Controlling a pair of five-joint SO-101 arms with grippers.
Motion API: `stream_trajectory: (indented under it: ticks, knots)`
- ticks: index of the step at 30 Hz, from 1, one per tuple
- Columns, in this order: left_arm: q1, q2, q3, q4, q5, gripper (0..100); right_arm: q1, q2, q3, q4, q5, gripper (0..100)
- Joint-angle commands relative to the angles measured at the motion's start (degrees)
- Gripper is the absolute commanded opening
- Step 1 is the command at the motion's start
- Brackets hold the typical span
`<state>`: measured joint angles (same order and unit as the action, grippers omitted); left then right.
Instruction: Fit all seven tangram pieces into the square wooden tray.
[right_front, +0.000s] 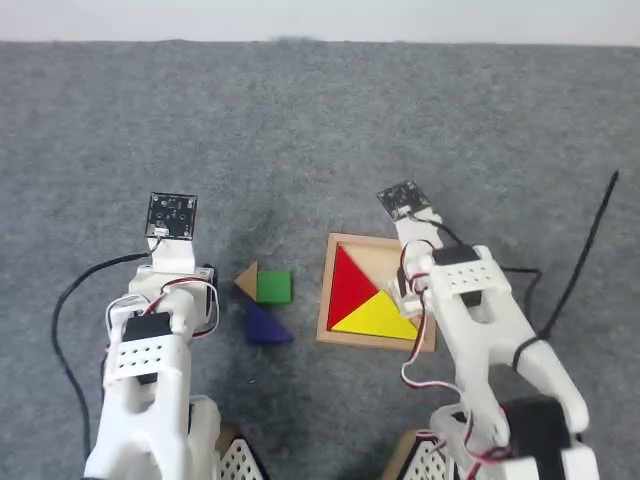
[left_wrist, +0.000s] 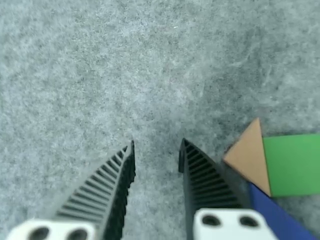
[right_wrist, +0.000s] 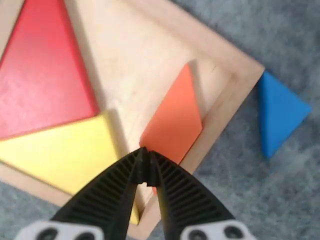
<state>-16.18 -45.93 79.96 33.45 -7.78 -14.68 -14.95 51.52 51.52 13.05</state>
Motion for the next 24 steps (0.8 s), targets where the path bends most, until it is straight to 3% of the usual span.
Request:
stream_trajectory:
  ticks: [1,14,24]
  knots:
    - [0.26,-1.58,-2.07,0.35,0.35,13,2.24,1.1,-3.25,-1.36,0.0,0.9]
    - [0.26,-1.58,-2.07,0.35,0.35,13,1.8,0.57,2.46,-0.22,0.79,0.9]
    - [0.26,-1.58,-1.98,0.35,0.35,13,1.89,-12.79,12.92,0.22,3.34,0.9]
